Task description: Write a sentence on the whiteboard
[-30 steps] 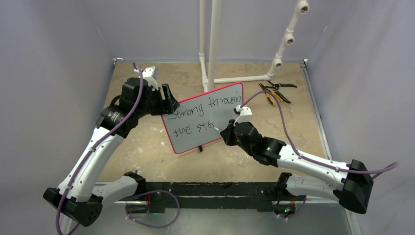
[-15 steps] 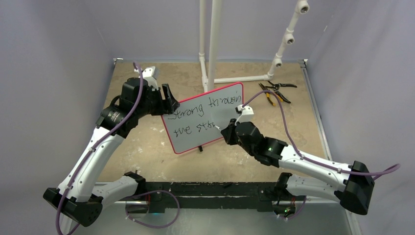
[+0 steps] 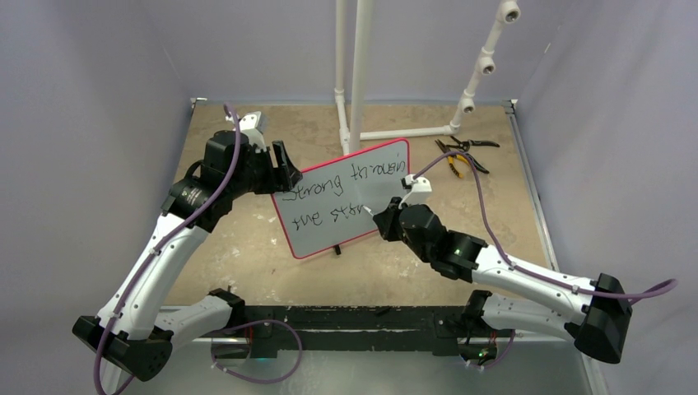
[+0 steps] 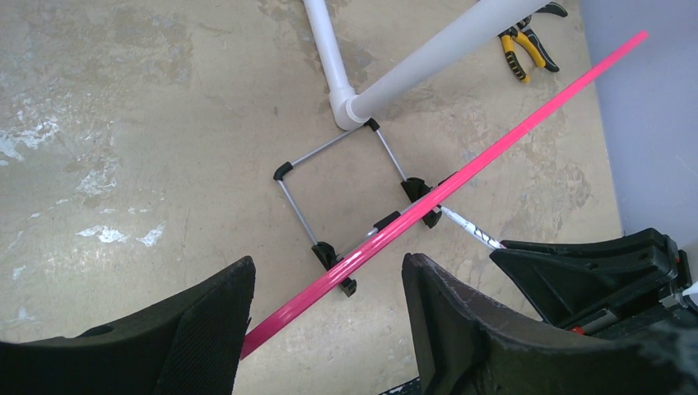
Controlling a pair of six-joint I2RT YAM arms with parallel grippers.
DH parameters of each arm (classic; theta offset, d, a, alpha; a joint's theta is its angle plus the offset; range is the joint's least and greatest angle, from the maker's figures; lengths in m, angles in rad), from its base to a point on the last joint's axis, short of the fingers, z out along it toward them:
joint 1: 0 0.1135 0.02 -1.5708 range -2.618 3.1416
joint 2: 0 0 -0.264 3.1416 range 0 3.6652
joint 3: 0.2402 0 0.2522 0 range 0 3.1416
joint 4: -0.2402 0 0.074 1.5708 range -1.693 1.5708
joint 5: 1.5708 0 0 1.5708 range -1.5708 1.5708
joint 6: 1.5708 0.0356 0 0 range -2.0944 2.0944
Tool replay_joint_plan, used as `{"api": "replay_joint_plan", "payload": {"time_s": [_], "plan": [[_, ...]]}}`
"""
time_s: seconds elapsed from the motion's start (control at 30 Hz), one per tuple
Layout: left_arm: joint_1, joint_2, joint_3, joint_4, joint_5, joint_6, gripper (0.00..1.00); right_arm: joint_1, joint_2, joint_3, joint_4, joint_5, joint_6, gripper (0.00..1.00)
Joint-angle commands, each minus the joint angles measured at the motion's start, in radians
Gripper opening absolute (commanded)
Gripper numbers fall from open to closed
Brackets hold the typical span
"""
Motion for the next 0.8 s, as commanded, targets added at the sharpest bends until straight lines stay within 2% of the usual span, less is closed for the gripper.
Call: {"api": "replay_joint_plan", "payload": {"time_s": [0.0, 0.33, 0.77], "plan": [[-0.002, -0.021, 0.0, 0.008, 0.02, -0.013, 0.65, -0.005, -0.032, 0.038, -0.003, 0.068, 0.031, 0.0], [-0.002, -0.03, -0.002, 0.003, 0.021, -0.016, 0.65, -0.005, -0.087, 0.011, 0.018, 0.055, 0.01, 0.0], [-0.002, -0.039, 0.0, -0.003, 0.021, -0.022, 0.65, -0.005, -0.037, 0.039, 0.01, 0.083, 0.026, 0.0]]}}
